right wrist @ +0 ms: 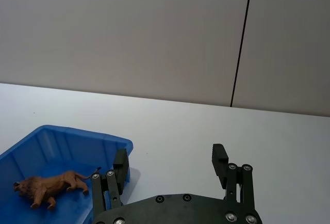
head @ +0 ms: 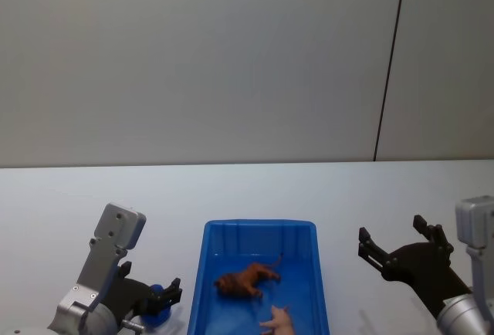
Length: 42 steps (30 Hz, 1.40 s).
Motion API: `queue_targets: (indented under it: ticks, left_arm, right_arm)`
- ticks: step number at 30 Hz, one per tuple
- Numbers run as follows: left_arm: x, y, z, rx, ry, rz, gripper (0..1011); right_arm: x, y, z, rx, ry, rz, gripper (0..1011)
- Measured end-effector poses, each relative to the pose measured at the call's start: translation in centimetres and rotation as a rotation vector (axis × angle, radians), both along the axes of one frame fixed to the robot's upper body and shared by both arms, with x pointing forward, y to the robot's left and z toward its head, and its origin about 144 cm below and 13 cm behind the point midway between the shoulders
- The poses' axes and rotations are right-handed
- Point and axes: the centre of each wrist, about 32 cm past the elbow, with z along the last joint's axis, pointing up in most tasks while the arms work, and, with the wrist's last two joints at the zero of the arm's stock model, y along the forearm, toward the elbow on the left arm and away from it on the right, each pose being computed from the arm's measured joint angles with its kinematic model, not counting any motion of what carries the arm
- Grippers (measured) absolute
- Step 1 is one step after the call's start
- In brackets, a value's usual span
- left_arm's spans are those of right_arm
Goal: Pick up the two dolls from the table and place them into the box.
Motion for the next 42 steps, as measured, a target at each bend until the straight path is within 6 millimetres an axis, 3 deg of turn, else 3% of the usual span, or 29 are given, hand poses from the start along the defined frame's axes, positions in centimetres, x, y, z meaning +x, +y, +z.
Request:
queue_targets:
  ticks: [10, 18, 33, 42]
  left_arm:
    - [0.2, 0.2, -0.5, -0.007, 0.028, -0.015, 985]
    - [0.5, 0.4, -0.8, -0.009, 0.049, -0.036, 783]
    - [0.7, 0.4, -1.2, -0.01, 0.072, -0.051, 305]
    - [0.5, 0.4, -1.1, -0.018, 0.045, -0.05, 226]
  right_arm:
    - [0.0, 0.0, 0.0, 0.0, 0.0, 0.0, 1001]
    - [0.0, 0.0, 0.0, 0.0, 0.0, 0.0, 1001]
    - [0.0, 0.0, 0.0, 0.0, 0.0, 0.0, 1001]
    - [0.0, 0.0, 0.0, 0.0, 0.0, 0.0, 1001]
